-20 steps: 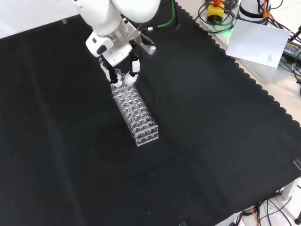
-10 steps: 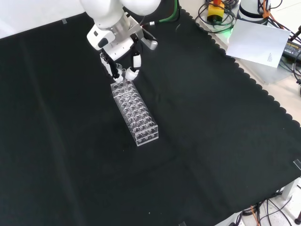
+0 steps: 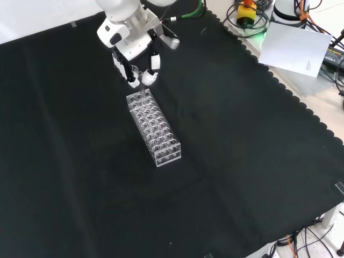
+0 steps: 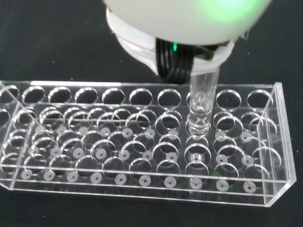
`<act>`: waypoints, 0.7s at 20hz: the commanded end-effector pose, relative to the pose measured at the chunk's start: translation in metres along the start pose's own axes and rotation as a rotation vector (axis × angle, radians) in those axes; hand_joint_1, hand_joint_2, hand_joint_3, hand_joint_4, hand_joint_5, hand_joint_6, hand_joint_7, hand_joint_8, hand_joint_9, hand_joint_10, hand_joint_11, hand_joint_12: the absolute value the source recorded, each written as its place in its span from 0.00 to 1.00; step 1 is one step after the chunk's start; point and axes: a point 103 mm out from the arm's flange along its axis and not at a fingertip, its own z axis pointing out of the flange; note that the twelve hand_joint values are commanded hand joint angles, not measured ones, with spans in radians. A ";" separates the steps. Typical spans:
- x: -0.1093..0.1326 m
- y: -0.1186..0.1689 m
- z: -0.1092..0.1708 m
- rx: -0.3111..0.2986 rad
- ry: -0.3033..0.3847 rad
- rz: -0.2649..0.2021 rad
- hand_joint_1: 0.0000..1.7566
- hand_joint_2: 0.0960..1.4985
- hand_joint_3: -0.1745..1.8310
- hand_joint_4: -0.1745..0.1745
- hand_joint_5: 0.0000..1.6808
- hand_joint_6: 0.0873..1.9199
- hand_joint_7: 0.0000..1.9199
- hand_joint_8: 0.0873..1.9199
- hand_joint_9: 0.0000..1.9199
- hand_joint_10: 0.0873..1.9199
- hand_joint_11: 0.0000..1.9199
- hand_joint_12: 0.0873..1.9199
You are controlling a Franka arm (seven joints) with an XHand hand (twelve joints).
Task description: Pick up the test tube.
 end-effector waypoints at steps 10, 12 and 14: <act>0.003 -0.011 -0.042 0.015 0.040 -0.042 0.83 0.30 0.50 0.00 0.81 0.08 0.76 0.21 0.70 0.48 0.61 0.49; 0.002 -0.014 -0.048 0.009 0.046 -0.046 0.83 0.30 0.50 0.00 0.81 0.08 0.76 0.21 0.70 0.48 0.61 0.49; 0.002 -0.017 -0.054 0.001 0.045 -0.052 0.83 0.30 0.50 0.00 0.81 0.08 0.76 0.21 0.70 0.48 0.61 0.49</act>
